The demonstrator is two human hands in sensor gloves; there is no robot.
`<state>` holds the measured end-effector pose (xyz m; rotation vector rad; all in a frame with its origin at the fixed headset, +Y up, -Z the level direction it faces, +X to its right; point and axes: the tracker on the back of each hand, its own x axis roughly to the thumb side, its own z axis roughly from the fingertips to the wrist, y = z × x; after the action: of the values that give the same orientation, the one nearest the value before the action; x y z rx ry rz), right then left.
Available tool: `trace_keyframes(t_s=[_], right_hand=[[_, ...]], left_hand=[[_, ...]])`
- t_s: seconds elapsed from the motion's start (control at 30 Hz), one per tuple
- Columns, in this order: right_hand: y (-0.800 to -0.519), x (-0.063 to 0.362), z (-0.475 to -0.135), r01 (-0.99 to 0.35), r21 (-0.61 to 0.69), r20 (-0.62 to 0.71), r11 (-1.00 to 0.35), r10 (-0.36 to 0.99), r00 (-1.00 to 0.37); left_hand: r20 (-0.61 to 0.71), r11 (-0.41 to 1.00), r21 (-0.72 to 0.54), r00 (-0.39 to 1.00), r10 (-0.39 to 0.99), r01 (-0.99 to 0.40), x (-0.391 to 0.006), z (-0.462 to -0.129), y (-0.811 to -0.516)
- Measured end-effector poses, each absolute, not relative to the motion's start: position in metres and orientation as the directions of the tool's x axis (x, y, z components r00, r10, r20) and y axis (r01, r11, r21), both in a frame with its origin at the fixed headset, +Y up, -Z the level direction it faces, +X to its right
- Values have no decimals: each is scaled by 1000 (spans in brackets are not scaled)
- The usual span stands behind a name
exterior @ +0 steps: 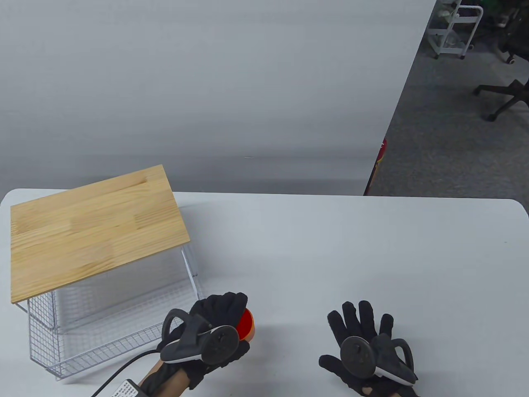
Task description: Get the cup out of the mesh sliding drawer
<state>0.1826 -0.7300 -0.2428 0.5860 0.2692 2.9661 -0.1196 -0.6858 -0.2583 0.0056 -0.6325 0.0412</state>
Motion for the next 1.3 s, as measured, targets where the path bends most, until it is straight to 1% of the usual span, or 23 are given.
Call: trace_keyframes(t_s=[0.1, 0.2, 0.5, 0.67, 0.8, 0.87, 1.3], right_hand=[[-730, 183, -243, -74, 190, 366, -979, 141, -920], [-730, 182, -243, -74, 197, 367, -978, 143, -919], [-730, 183, -243, -74, 200, 365, -977, 144, -920], [-730, 183, -243, -77, 200, 367, -977, 148, -918], [-730, 183, -243, -81, 198, 366, -977, 150, -918], [-730, 184, -243, -83, 199, 364, -977, 152, -919], [-727, 184, -241, -87, 187, 365, -978, 152, -919]], left_hand=[[590, 1000, -14, 807, 12, -5, -115, -259, -702], [586, 1000, -14, 810, 8, 0, -113, -261, -712], [606, 998, -55, 795, 32, 1, -109, -261, -726], [616, 996, -89, 787, 35, 26, -108, -262, -736], [616, 997, -74, 788, 18, 35, -107, -261, -738], [614, 999, -34, 790, -2, 28, -106, -260, -737], [628, 994, -97, 778, 22, 50, -103, -263, -747]])
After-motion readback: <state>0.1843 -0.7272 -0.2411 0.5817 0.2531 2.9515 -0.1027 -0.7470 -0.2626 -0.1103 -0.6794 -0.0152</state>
